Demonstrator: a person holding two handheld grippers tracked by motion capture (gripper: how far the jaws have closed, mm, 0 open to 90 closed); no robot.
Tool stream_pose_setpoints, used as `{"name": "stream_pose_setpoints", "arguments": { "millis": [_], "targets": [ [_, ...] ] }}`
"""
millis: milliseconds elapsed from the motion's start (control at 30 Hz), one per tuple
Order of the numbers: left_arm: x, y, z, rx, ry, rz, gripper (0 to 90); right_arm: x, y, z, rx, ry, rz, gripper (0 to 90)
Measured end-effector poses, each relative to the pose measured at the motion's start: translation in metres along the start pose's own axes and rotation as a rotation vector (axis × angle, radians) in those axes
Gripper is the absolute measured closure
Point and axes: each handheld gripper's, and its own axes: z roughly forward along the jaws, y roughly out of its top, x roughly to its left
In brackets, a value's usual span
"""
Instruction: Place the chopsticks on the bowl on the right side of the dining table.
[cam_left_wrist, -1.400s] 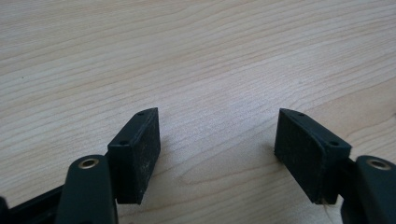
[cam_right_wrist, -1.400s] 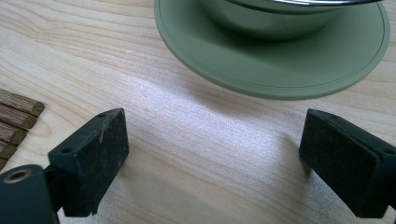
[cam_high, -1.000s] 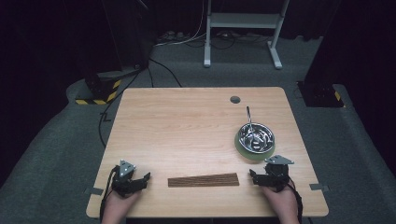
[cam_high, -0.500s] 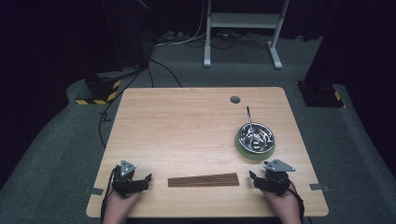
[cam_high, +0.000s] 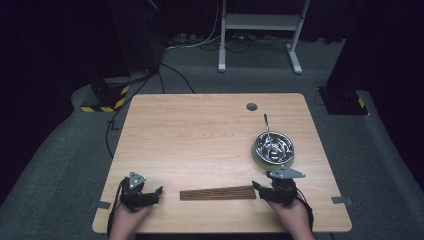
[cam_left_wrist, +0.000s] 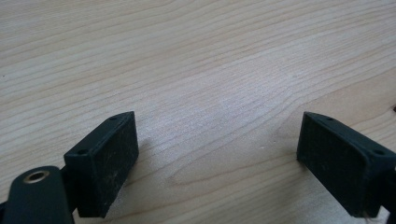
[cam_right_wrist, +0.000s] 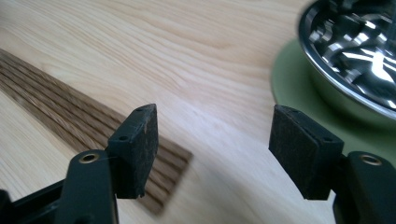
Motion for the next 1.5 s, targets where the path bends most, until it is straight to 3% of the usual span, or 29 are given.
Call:
{"name": "stream_pose_setpoints", "arguments": {
  "millis": [233,333,367,433,567,667,733,800,967,1067,1500],
  "targets": [
    [-0.001,0.0,0.001,-0.008,0.009,-0.008,11.7,0.011,0.027,0.028,-0.007,0.043,-0.019,42.9],
    [0.0,0.0,0.0,0.001,0.01,-0.002,11.9,0.014,0.028,0.037,-0.014,0.072,-0.017,44.9],
    [0.0,0.0,0.0,0.0,0.01,-0.002,11.9,0.021,0.026,0.042,-0.002,0.102,-0.038,45.7],
    [0.0,0.0,-0.001,0.003,0.014,0.003,12.4,0.028,0.024,0.041,0.004,0.107,-0.086,45.5],
    [-0.001,0.0,0.0,-0.013,0.02,-0.011,14.1,0.034,0.017,0.04,0.008,0.126,-0.092,47.7],
    [-0.001,0.0,0.0,-0.012,0.016,-0.008,14.2,0.034,0.014,0.043,0.042,0.114,-0.083,48.1],
    [-0.003,-0.001,0.0,-0.035,0.014,-0.035,15.0,0.034,0.013,0.045,0.049,0.105,-0.082,50.6],
    [-0.001,-0.001,-0.002,-0.016,0.024,-0.004,16.0,0.035,0.011,0.047,0.059,0.087,-0.094,50.6],
    [-0.001,-0.001,-0.003,-0.018,0.025,-0.005,16.3,0.036,0.007,0.05,0.08,0.077,-0.101,49.1],
    [-0.001,-0.001,-0.003,-0.009,0.024,0.002,17.0,0.036,0.006,0.05,0.08,0.058,-0.113,48.9],
    [-0.002,-0.002,-0.003,-0.024,0.017,-0.006,18.9,0.038,0.006,0.05,0.086,0.06,-0.112,49.4]
  ]
}}
